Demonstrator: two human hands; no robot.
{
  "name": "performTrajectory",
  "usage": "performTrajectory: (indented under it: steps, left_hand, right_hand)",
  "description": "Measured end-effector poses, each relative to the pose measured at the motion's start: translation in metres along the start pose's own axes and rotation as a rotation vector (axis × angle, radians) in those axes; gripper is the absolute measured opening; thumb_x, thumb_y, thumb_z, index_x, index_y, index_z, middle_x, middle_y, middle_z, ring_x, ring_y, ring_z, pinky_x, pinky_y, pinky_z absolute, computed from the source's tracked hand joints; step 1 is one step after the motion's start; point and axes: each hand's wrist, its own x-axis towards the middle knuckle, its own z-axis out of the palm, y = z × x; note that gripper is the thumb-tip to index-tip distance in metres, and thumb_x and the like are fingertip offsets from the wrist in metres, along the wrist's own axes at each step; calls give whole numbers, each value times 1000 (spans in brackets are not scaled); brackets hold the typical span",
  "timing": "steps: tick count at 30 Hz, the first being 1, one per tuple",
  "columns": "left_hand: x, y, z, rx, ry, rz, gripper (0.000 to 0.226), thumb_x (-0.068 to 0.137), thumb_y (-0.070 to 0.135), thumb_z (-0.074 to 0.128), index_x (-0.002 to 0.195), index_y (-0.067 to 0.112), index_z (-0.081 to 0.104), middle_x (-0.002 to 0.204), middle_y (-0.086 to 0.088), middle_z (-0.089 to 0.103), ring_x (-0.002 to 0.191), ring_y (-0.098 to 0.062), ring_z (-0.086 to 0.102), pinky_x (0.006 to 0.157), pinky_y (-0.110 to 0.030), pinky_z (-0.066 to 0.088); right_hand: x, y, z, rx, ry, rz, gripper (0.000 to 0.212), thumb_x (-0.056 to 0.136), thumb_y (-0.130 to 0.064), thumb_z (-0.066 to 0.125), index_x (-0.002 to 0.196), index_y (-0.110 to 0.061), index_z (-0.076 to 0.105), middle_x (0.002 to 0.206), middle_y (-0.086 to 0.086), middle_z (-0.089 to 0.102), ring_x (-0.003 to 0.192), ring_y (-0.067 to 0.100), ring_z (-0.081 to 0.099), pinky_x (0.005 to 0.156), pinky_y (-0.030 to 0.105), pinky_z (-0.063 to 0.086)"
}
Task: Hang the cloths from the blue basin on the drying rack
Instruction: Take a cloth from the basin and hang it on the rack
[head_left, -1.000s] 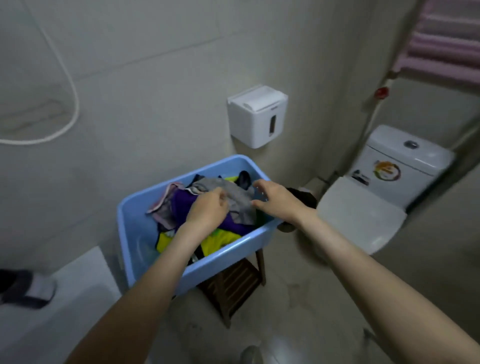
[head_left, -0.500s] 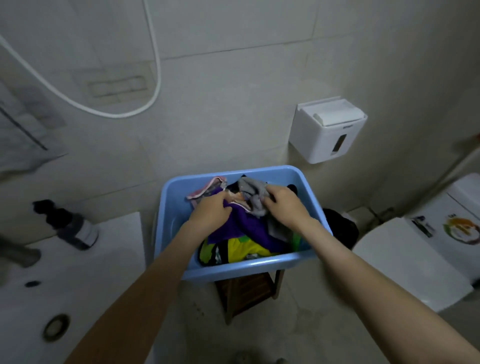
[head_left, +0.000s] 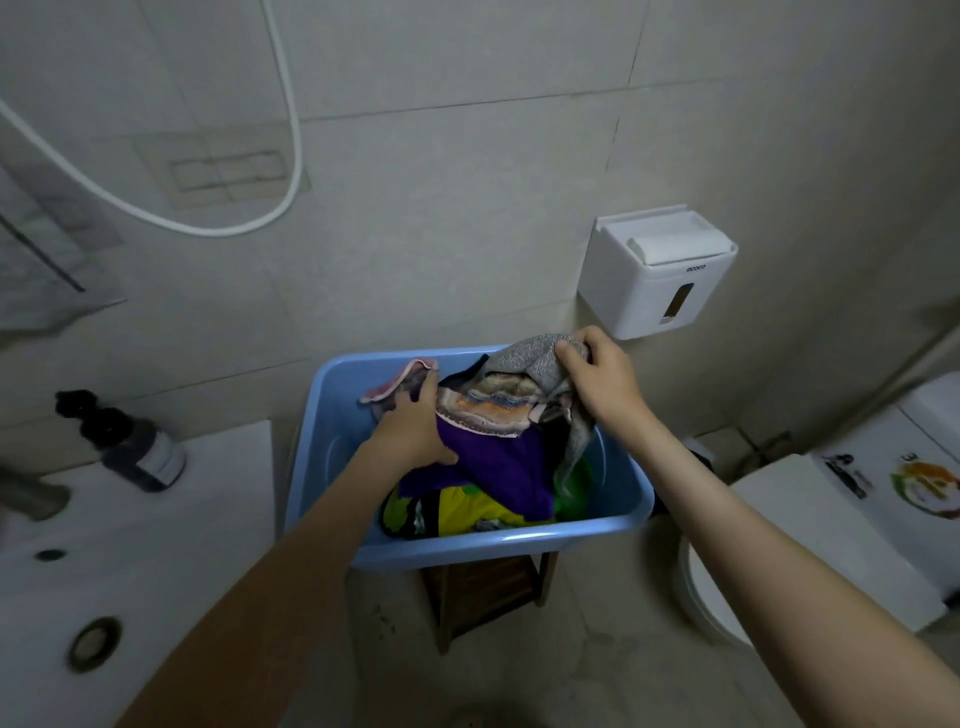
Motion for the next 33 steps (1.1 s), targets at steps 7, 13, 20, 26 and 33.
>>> performTrajectory:
  steps: [7, 13, 20, 26, 33]
  left_hand:
    - [6, 4, -11, -257, 96, 183, 31, 85, 21, 62, 112, 9, 54, 113, -13, 59, 95, -25, 58, 75, -33, 49]
    - [5, 40, -23, -550, 116, 305, 22, 79, 15, 68, 94, 9, 53, 98, -19, 60, 82, -21, 58, 73, -37, 51]
    - [-1, 42, -25, -1016, -122, 286, 36, 94, 5, 54, 127, 14, 44, 98, -7, 59, 85, -12, 61, 76, -19, 53]
    - [19, -6, -21, -323, -48, 92, 30, 93, 7, 47, 65, 14, 38, 68, -13, 46, 64, -23, 43, 63, -35, 35]
    - [32, -38, 9, -51, -129, -111, 39, 94, 9, 49, 60, 12, 30, 60, -6, 30, 52, -16, 29, 47, -25, 24]
  right_hand:
    - [-8, 7, 19, -199, -442, -11, 76, 77, -31, 76, 139, -16, 35, 128, -2, 49, 116, 13, 47, 94, 22, 37]
    - [-14, 15, 53, -169, -411, -94, 101, 64, -33, 83, 144, -15, 25, 138, 6, 45, 127, 21, 44, 95, 27, 38]
    - [-1, 18, 25, -271, -159, -165, 41, 74, -13, 67, 108, -15, 44, 104, 10, 58, 97, 32, 56, 77, 42, 46]
    - [0, 29, 16, -319, -185, -117, 47, 75, -7, 66, 117, -11, 44, 111, 14, 55, 103, 32, 54, 80, 31, 40]
    - [-15, 34, 35, -911, -411, -28, 87, 72, -44, 74, 139, -15, 27, 149, 11, 24, 136, 31, 24, 108, 48, 23]
